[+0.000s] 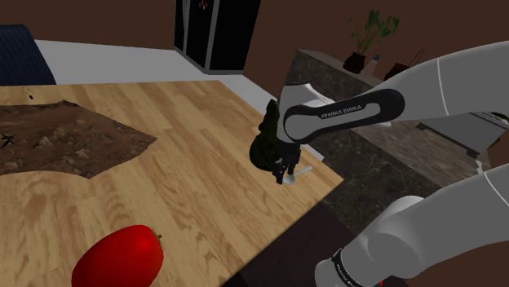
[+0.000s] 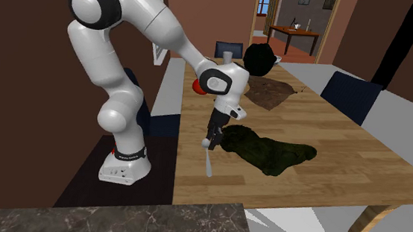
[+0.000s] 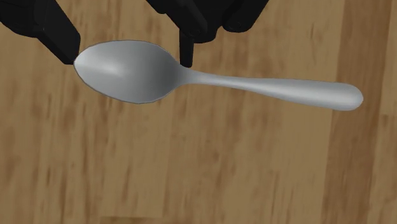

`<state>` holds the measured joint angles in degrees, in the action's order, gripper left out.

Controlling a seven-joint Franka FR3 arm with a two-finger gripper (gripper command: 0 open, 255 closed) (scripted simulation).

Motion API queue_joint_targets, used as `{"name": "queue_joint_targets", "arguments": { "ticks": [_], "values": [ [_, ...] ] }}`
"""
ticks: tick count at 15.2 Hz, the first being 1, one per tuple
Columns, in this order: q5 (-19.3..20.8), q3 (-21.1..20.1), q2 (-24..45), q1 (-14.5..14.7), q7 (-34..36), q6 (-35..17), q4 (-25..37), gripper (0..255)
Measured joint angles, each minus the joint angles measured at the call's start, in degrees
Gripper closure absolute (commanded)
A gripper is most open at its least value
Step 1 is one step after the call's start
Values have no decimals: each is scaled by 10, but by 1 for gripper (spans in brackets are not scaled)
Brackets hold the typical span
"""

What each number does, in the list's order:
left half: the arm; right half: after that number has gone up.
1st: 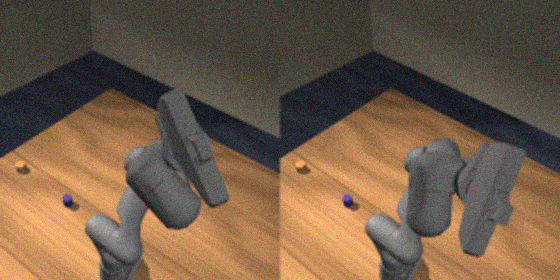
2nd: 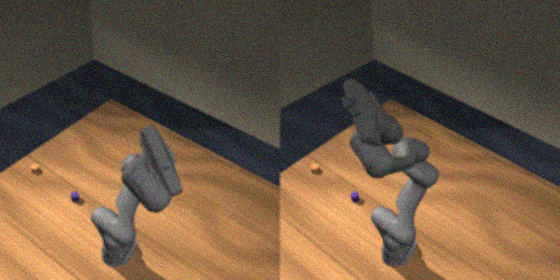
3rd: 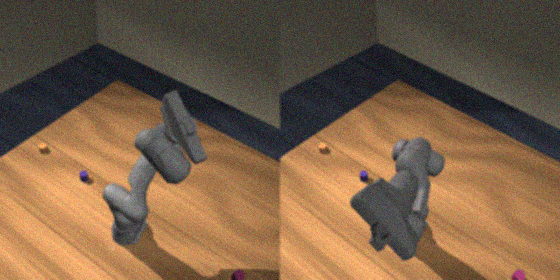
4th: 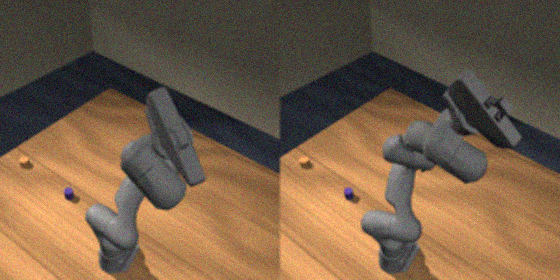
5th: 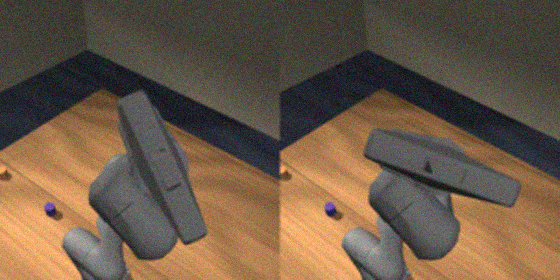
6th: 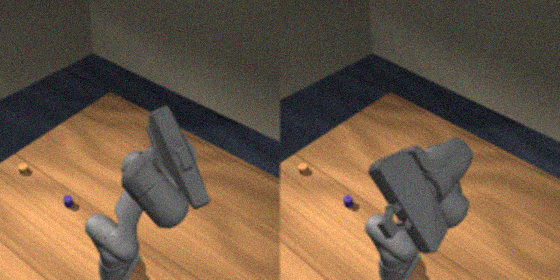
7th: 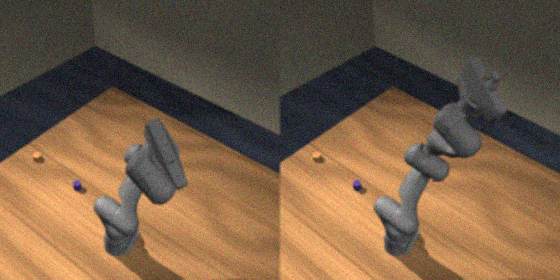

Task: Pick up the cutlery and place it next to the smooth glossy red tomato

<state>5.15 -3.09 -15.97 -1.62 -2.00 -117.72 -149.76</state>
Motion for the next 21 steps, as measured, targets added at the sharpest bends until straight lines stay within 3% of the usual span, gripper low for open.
{"name": "queue_joint_targets", "arguments": {
  "ticks": [9,21],
  "values": [
    [0,0,-3,0,0,4,1,255],
    [-7,0,-58,3,-10,106,48,255]
  ]
}}
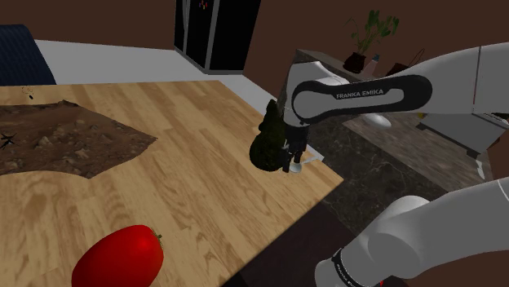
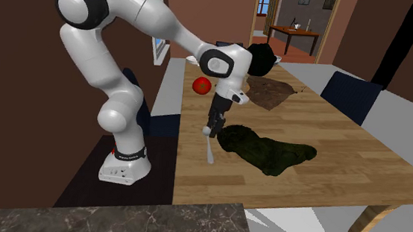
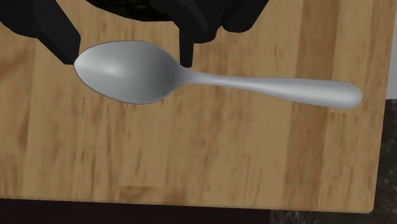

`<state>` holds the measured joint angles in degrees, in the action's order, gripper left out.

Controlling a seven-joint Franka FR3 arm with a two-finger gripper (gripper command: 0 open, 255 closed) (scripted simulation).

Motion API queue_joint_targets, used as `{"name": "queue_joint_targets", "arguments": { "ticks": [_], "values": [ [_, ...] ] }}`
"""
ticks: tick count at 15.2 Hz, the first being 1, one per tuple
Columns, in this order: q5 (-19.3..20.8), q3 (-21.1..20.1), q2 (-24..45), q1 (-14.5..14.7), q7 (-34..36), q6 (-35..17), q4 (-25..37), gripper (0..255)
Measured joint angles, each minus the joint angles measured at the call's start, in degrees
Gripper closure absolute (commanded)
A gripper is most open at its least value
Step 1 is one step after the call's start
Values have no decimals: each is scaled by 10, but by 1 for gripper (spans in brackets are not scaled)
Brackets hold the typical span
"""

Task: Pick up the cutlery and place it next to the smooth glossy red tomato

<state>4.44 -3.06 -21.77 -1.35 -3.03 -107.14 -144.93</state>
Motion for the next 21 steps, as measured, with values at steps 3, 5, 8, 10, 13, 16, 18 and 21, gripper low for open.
{"name": "queue_joint_targets", "arguments": {
  "ticks": [3,5,8,10,13,16,18,21],
  "values": [
    [-1,0,-8,0,-2,23,15,255],
    [0,2,-16,-1,-6,41,26,255],
    [-1,2,-25,0,-8,68,44,255],
    [-2,1,-29,0,-9,85,56,255],
    [-2,1,-33,0,-11,107,75,255],
    [-2,1,-38,0,-13,132,94,255],
    [-2,2,-43,0,-14,149,107,255],
    [-2,2,-43,0,-16,172,130,255]
  ]
}}
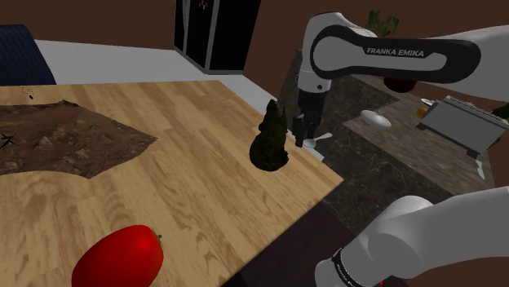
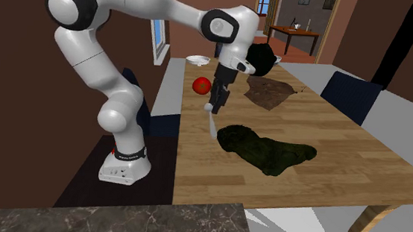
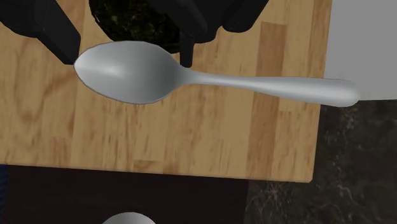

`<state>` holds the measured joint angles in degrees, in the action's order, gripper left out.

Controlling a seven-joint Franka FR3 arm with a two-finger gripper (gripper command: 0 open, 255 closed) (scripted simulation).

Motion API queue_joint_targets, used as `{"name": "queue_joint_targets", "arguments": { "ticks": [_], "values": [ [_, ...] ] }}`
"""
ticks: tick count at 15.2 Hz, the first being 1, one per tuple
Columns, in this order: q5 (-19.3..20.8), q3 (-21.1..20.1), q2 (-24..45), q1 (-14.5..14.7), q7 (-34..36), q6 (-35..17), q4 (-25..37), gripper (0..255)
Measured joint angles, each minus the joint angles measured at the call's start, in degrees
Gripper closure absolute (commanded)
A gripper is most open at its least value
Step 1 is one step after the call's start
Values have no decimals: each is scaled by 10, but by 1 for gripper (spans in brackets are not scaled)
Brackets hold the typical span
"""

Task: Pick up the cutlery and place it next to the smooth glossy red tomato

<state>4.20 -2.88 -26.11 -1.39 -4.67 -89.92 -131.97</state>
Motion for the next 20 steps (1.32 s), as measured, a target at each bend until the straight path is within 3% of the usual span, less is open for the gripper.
{"name": "queue_joint_targets", "arguments": {
  "ticks": [5,11,20],
  "values": [
    [-18,-20,-13,13,25,20,5,255],
    [-73,-80,-34,51,105,36,-3,255],
    [-150,-175,-15,100,229,39,28,255]
  ]
}}
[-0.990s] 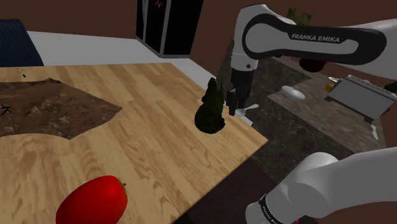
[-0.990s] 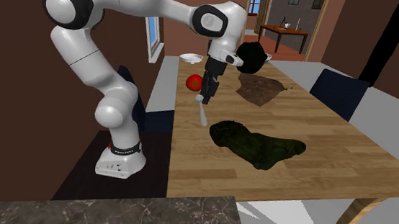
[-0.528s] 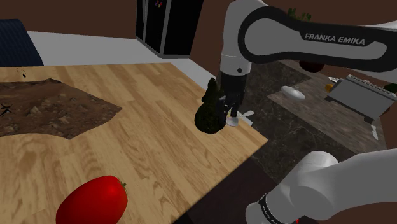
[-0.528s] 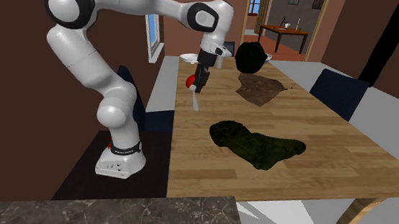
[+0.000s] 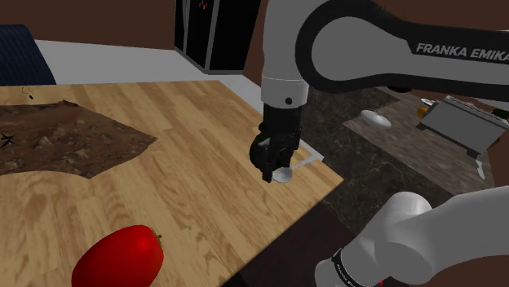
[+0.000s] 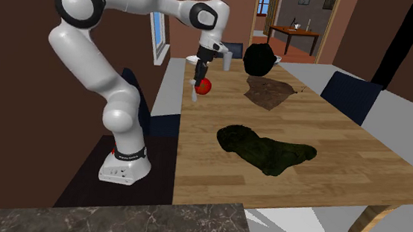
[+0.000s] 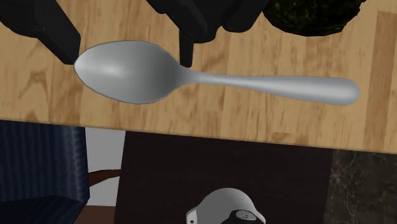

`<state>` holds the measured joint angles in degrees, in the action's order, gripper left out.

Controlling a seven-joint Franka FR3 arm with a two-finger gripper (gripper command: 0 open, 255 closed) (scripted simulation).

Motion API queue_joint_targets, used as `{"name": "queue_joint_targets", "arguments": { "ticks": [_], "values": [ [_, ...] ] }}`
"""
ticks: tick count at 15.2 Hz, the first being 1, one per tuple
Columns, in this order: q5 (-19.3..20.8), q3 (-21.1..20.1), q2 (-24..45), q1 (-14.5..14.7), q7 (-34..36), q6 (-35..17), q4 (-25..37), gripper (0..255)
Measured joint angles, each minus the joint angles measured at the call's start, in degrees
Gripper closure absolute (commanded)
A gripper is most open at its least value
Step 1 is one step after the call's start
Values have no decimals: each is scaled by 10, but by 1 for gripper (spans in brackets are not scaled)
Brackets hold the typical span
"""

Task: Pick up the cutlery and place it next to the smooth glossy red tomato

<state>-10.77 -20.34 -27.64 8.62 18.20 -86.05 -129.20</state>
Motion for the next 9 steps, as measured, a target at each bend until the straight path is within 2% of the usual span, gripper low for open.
{"name": "queue_joint_targets", "arguments": {
  "ticks": [9],
  "values": [
    [-47,-102,78,35,136,-18,78,255]
  ]
}}
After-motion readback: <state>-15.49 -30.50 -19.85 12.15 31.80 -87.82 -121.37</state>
